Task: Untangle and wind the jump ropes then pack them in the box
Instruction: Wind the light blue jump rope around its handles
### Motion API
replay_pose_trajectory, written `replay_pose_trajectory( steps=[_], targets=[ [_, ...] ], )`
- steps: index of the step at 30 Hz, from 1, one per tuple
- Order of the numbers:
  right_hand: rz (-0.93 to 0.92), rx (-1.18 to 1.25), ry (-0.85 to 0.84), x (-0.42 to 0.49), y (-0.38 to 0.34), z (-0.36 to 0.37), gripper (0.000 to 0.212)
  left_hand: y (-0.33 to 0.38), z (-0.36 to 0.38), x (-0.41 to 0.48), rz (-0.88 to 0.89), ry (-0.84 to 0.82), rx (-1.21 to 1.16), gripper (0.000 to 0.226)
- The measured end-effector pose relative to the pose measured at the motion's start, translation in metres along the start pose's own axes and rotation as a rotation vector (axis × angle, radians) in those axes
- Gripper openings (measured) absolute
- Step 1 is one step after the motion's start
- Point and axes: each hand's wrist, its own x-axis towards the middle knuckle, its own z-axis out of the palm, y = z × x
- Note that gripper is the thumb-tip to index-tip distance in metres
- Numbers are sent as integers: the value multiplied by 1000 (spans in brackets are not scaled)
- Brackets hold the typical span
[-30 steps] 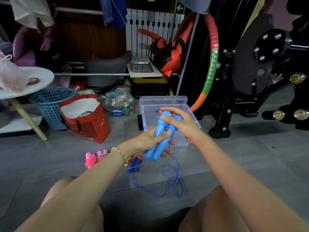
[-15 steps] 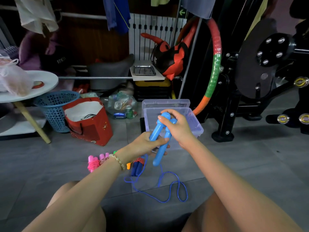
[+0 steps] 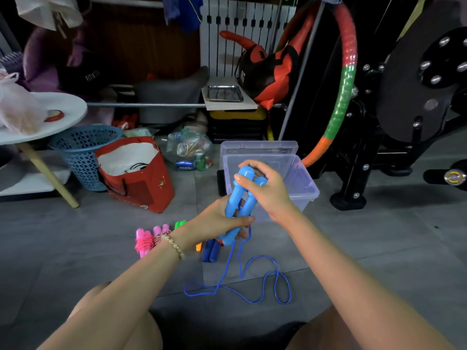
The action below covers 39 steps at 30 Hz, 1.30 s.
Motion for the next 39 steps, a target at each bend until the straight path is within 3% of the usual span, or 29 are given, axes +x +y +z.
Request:
replay_pose_trajectory(
  steps=[5, 10, 17, 23, 27, 39],
  targets=[
    [8, 53, -18, 12, 14, 3, 20, -9, -5, 13, -28, -46, -67, 21],
    [27, 118, 16, 21, 30, 3, 22, -24, -7, 26, -27, 7, -119, 43],
    [71, 222, -55, 33, 36, -2, 27, -20, -16, 31, -35, -48, -14, 7],
    [-37, -31, -104, 30, 37, -7, 46, -14, -18, 31, -107, -101, -74, 12],
    [-42, -81, -79, 32, 36, -7, 36, -13, -22, 30, -158, -33, -179, 14],
    [-125, -131, 13, 35, 40, -7, 34, -16, -21, 32, 31, 134, 147, 14]
  ],
)
